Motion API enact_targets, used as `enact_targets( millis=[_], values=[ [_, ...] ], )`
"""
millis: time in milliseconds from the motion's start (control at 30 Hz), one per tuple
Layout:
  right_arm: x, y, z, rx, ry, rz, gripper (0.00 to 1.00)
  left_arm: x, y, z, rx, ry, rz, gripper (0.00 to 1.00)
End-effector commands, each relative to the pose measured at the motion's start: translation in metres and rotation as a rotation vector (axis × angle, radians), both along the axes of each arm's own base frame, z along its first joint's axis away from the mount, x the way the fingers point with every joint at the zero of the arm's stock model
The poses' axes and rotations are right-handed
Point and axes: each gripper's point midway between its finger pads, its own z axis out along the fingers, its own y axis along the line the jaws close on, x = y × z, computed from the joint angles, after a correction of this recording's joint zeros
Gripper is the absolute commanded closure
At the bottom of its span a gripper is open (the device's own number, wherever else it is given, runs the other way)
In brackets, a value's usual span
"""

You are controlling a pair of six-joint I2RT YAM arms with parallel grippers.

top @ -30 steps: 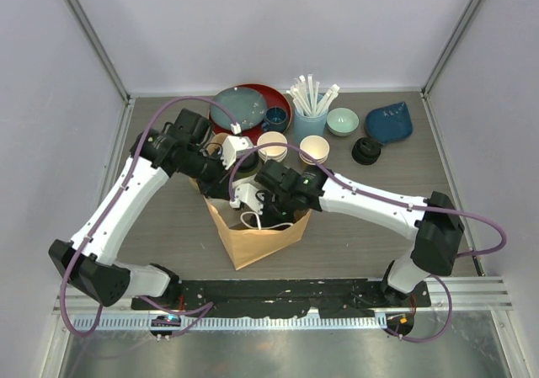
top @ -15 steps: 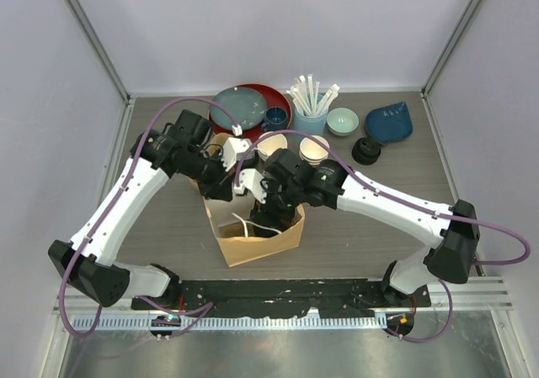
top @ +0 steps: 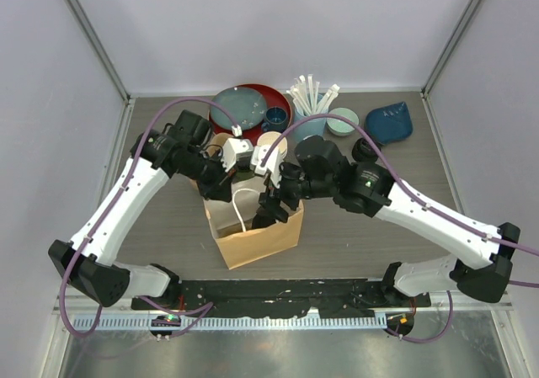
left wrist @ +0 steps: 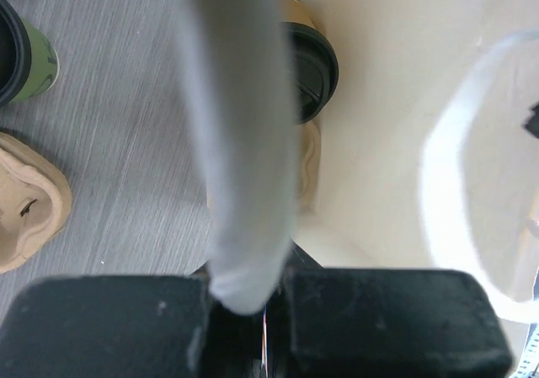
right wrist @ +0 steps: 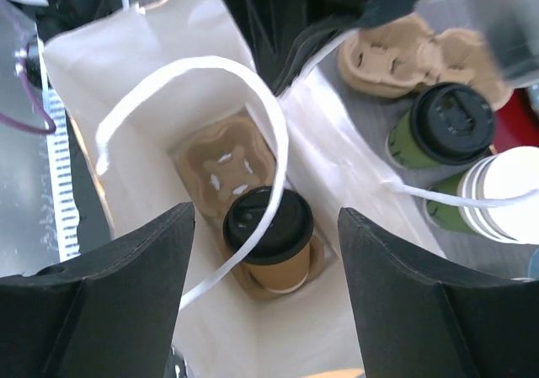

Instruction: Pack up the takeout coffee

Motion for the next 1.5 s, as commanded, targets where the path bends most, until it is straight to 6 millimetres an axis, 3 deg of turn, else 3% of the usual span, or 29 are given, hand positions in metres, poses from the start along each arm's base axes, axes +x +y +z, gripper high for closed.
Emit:
enact_targets(
  millis=[0, 200, 600, 733, 833, 1067, 1167, 1467],
  values=[
    [0.008, 0.005, 0.053, 0.179, -0.080, -0.053, 0.26, -0.006, 0.001, 0.005, -0.018, -0.013, -0.018, 1.00],
    [0.004, -0.001, 0.087, 0.293, -0.102, -0.076, 0.25, -0.007, 0.000, 0.004, -0.018, -0.008, -0.020, 1.00],
    [0.009, -0.014, 0.126, 0.403, -0.124, -0.169, 0.23, -0.009, 0.000, 0.005, -0.023, -0.004, -0.023, 1.00],
    [0.027, -0.026, 0.141, 0.436, -0.135, -0.304, 0.21, -0.010, 0.001, 0.004, -0.023, 0.000, -0.025, 1.00],
    [0.055, -0.047, 0.143, 0.413, -0.171, -0.494, 0.19, -0.014, 0.002, 0.003, -0.021, 0.007, -0.027, 1.00],
    [0.109, -0.077, 0.137, 0.418, -0.070, -0.590, 0.20, -0.020, 0.010, 0.003, 0.001, 0.005, -0.012, 1.00],
    [0.129, -0.082, 0.121, 0.365, -0.066, -0.624, 0.20, -0.021, 0.014, 0.001, 0.017, -0.004, 0.002, 1.00],
    [0.156, -0.059, 0.052, 0.211, 0.037, -0.564, 0.26, -0.029, 0.044, -0.003, 0.108, 0.002, 0.060, 1.00]
  ],
)
